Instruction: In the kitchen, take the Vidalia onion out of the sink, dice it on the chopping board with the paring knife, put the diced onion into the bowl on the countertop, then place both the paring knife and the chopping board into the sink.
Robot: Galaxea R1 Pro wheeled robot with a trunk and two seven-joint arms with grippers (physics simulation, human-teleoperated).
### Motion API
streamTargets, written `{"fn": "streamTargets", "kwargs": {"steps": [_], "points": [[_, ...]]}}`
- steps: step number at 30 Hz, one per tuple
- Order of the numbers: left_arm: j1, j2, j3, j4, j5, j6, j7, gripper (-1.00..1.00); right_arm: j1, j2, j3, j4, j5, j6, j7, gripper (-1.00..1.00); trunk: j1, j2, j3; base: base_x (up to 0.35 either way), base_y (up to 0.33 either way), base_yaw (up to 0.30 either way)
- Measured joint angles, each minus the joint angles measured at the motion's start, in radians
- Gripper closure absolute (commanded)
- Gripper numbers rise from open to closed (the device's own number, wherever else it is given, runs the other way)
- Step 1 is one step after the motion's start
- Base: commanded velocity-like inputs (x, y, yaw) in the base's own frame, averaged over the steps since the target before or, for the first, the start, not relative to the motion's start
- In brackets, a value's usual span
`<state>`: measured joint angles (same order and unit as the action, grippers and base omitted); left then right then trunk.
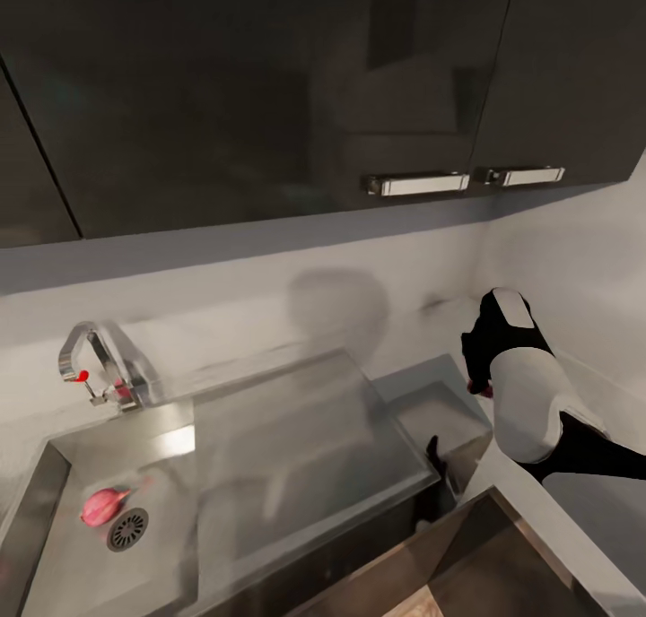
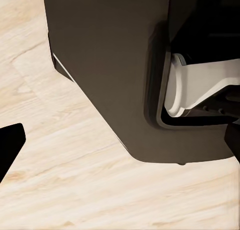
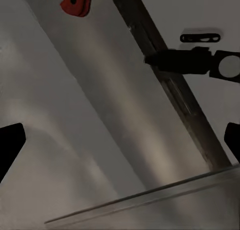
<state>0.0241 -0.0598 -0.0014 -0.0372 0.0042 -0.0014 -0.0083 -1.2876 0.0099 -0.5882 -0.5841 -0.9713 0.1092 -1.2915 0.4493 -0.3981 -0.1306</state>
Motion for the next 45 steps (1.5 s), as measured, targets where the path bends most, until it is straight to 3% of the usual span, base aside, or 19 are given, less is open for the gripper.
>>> {"fn": "streamTargets", "kwargs": {"steps": [21, 45], "points": [[0.000, -0.002, 0.000, 0.000, 0.000, 0.000, 0.000, -1.00, 0.000, 0.000, 0.001, 0.000, 0.000, 0.004, 0.000, -1.00, 0.000, 0.000, 0.000, 0.088, -0.070, 0.005], [0.000, -0.002, 0.000, 0.001, 0.000, 0.000, 0.000, -1.00, 0.000, 0.000, 0.004, 0.006, 0.002, -0.001, 0.001, -1.00, 0.000, 0.000, 0.000, 0.004, -0.003, 0.000]]}}
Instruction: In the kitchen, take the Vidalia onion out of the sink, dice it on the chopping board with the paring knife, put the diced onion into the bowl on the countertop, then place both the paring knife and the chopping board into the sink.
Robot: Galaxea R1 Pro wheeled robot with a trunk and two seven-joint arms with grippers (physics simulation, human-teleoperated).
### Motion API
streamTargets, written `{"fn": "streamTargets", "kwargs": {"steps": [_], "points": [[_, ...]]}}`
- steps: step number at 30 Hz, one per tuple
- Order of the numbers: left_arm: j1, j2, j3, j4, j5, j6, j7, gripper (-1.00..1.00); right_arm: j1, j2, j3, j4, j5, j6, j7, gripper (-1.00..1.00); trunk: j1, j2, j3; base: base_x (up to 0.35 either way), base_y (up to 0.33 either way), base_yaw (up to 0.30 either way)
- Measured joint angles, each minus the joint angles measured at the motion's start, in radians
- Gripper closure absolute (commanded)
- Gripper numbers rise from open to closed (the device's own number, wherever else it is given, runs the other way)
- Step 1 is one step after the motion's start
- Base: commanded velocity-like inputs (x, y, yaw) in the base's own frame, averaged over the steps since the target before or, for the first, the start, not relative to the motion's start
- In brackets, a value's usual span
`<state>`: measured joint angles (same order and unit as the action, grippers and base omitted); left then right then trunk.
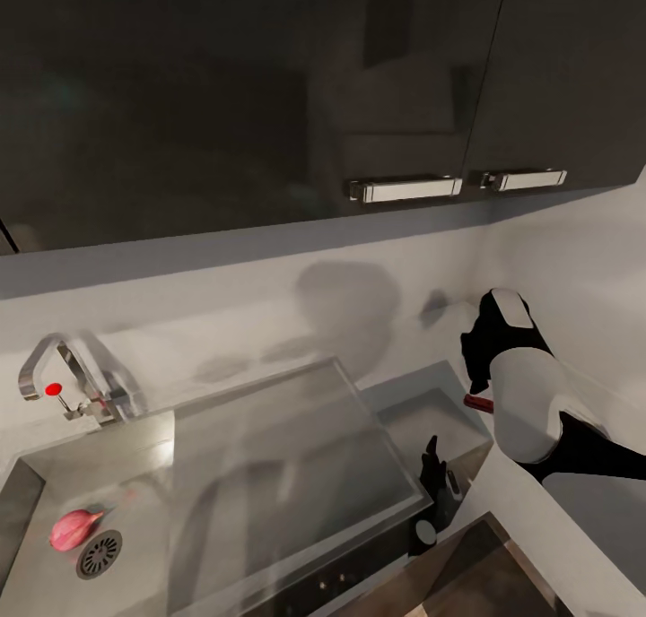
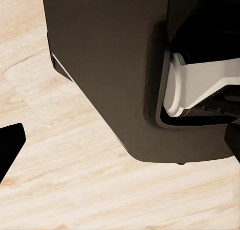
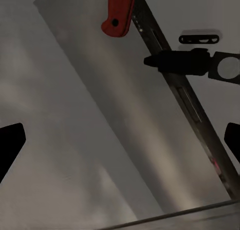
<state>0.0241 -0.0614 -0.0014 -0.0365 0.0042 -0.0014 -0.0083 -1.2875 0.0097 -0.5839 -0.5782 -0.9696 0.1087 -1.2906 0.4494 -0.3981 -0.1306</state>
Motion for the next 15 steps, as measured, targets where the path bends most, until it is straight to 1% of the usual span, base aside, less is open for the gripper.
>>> {"fn": "streamTargets", "kwargs": {"steps": [13, 14, 15], "points": [[0.000, 0.000, 0.000, 0.000, 0.000, 0.000, 0.000, -1.00, 0.000, 0.000, 0.002, 0.025, 0.001, -0.005, -0.005, -1.00, 0.000, 0.000, 0.000, 0.000, 0.000, 0.000], [0.000, 0.000, 0.000, 0.000, 0.000, 0.000, 0.000, -1.00, 0.000, 0.000, 0.000, 0.026, 0.001, -0.005, -0.005, -1.00, 0.000, 0.000, 0.000, 0.000, 0.000, 0.000], [0.000, 0.000, 0.000, 0.000, 0.000, 0.000, 0.000, -1.00, 0.000, -0.001, -0.011, 0.027, 0.001, -0.004, -0.005, -1.00, 0.000, 0.000, 0.000, 0.000, 0.000, 0.000]]}}
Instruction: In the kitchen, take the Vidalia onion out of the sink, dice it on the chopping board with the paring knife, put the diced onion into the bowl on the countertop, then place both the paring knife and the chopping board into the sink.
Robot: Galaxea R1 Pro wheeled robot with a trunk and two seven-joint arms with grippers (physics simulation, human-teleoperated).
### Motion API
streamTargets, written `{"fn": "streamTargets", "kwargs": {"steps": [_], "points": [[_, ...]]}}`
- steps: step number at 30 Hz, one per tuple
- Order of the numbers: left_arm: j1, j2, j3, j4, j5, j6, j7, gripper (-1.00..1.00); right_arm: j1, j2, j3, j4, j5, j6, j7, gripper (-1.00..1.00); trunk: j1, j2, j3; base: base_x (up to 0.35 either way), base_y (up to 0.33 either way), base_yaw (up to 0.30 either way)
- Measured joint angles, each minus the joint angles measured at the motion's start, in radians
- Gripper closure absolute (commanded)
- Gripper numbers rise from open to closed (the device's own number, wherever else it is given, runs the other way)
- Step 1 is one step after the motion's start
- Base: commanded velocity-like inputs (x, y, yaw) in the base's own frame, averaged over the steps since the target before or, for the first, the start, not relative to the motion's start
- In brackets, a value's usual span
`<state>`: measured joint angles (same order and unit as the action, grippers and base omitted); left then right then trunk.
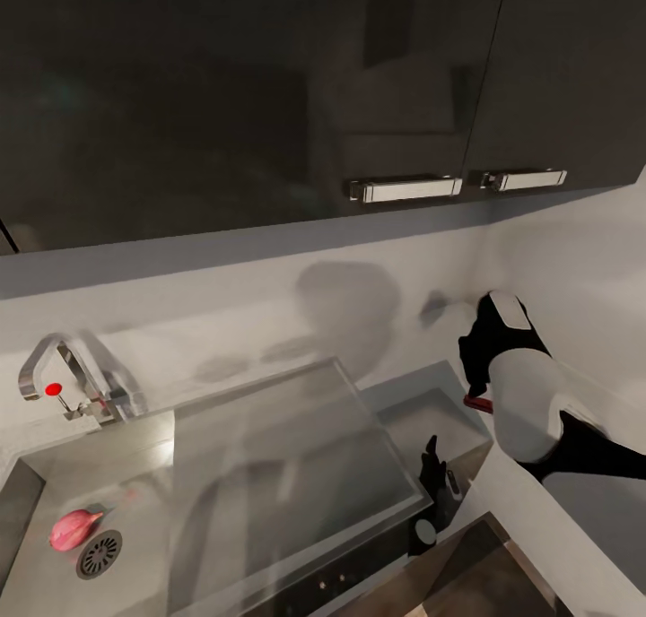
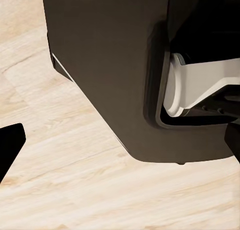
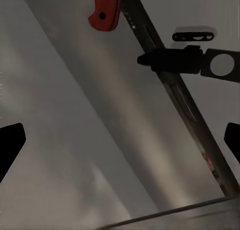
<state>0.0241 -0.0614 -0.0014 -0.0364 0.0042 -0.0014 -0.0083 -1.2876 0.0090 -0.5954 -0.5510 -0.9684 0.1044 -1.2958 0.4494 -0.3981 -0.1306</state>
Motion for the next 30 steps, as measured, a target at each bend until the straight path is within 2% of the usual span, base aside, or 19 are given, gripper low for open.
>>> {"fn": "streamTargets", "kwargs": {"steps": [4, 18, 26, 30], "points": [[0.000, 0.000, 0.000, 0.000, 0.000, 0.000, 0.000, -1.00, 0.000, -0.014, -0.019, 0.000, 0.002, 0.000, 0.001, -1.00, 0.000, 0.000, 0.000, 0.000, 0.000, 0.000], [0.000, 0.000, 0.000, -0.001, 0.000, 0.000, 0.000, -1.00, 0.000, -0.082, -0.031, 0.000, 0.002, 0.002, 0.000, -1.00, 0.000, 0.000, 0.000, 0.000, 0.000, 0.000], [0.000, 0.000, 0.000, 0.000, 0.000, 0.000, 0.000, -1.00, 0.000, -0.092, -0.030, 0.000, 0.002, 0.001, 0.001, -1.00, 0.000, 0.000, 0.000, 0.000, 0.000, 0.000], [0.000, 0.000, 0.000, 0.000, 0.000, 0.000, 0.000, -1.00, 0.000, -0.106, -0.030, 0.000, 0.002, 0.000, 0.002, -1.00, 0.000, 0.000, 0.000, 0.000, 0.000, 0.000]]}}
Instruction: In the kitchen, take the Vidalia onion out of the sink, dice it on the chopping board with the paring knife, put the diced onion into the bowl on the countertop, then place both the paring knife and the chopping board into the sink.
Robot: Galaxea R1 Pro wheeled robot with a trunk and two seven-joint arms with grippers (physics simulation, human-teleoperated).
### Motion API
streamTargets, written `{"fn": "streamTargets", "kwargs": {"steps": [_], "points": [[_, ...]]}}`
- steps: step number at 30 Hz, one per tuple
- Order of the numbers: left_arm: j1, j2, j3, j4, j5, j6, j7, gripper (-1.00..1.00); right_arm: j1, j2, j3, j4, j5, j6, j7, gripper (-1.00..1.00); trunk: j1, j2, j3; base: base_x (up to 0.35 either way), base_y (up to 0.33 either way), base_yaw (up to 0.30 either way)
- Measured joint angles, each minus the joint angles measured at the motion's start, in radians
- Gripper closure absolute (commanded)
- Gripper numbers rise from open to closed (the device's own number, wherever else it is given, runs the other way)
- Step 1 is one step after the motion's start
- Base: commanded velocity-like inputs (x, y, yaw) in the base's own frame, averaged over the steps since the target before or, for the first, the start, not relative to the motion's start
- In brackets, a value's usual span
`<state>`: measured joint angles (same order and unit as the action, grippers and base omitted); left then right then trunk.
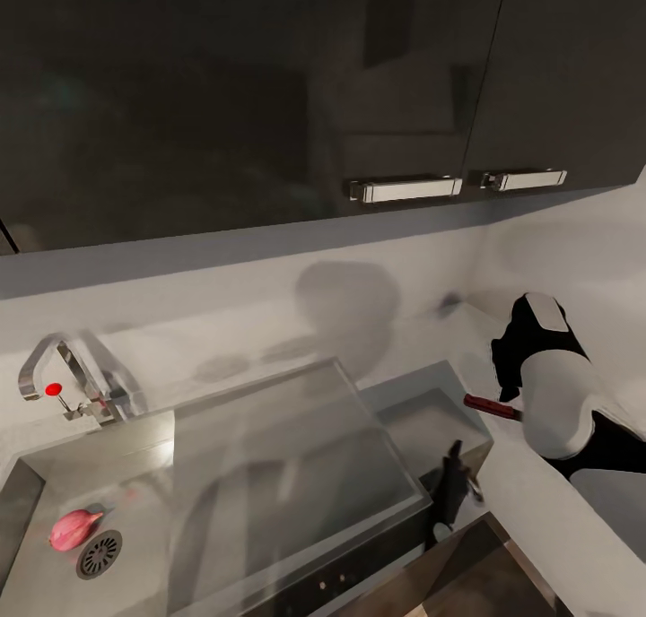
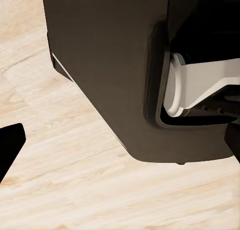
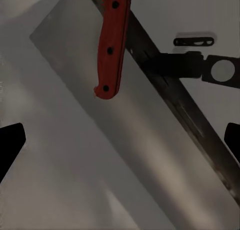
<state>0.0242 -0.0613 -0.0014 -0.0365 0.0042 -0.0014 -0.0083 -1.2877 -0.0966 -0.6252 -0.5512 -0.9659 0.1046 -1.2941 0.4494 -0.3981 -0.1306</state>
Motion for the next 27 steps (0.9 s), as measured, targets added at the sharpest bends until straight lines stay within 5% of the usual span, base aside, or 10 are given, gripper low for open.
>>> {"fn": "streamTargets", "kwargs": {"steps": [9, 20, 27], "points": [[0.000, -0.001, 0.000, 0.000, 0.000, 0.000, 0.000, -1.00, 0.001, -0.060, 0.001, 0.000, 0.002, 0.000, 0.003, -1.00, 0.000, 0.000, 0.000, 0.000, 0.000, 0.015], [0.000, -0.002, 0.000, 0.000, 0.000, 0.000, 0.000, -1.00, 0.003, -0.066, 0.002, 0.050, 0.001, -0.001, 0.018, -1.00, 0.000, 0.000, -0.011, 0.000, 0.000, 0.077], [0.000, -0.002, 0.000, 0.000, 0.000, 0.000, 0.000, -1.00, 0.003, -0.065, 0.001, 0.136, 0.000, -0.003, 0.088, -1.00, 0.000, 0.000, -0.021, 0.000, 0.000, 0.085]]}}
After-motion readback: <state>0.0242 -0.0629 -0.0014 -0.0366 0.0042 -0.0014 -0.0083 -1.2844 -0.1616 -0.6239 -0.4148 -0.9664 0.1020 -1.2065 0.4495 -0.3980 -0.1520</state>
